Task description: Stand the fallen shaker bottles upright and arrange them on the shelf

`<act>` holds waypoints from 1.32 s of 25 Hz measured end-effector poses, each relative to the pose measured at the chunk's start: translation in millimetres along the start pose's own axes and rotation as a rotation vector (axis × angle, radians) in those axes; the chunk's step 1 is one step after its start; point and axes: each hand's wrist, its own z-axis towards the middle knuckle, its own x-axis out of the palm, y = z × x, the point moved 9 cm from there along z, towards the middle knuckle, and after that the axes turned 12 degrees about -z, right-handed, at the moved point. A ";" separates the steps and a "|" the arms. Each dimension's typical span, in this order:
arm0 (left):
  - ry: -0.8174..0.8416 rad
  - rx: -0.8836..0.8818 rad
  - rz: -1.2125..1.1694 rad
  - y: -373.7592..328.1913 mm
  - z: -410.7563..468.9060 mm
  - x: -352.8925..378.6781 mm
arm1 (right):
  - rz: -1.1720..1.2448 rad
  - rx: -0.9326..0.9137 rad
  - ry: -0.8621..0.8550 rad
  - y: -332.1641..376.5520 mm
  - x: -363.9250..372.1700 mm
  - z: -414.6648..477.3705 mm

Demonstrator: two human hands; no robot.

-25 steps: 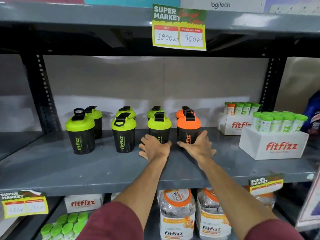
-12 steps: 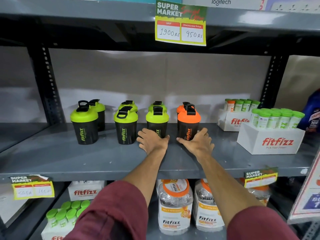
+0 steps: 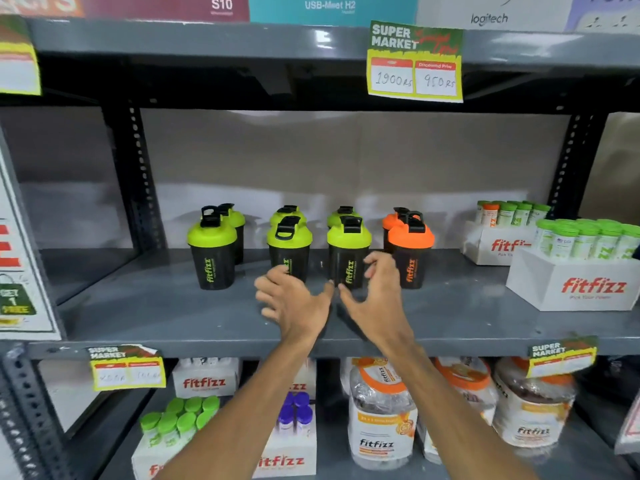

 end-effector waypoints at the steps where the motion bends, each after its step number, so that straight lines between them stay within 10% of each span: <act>1: -0.054 -0.009 0.024 5.2 8.3 -16.5 | 0.018 -0.003 0.060 13.0 15.0 -3.7; 7: -0.280 -0.220 0.024 62.6 85.3 -117.7 | 0.095 0.354 0.310 43.1 107.3 -5.3; 13: -0.076 -0.223 0.108 89.1 133.7 -121.9 | -0.075 0.675 0.272 45.0 142.6 11.2; 33: 0.015 -0.200 0.140 90.5 138.6 -114.6 | -0.320 0.553 0.230 56.4 147.7 13.6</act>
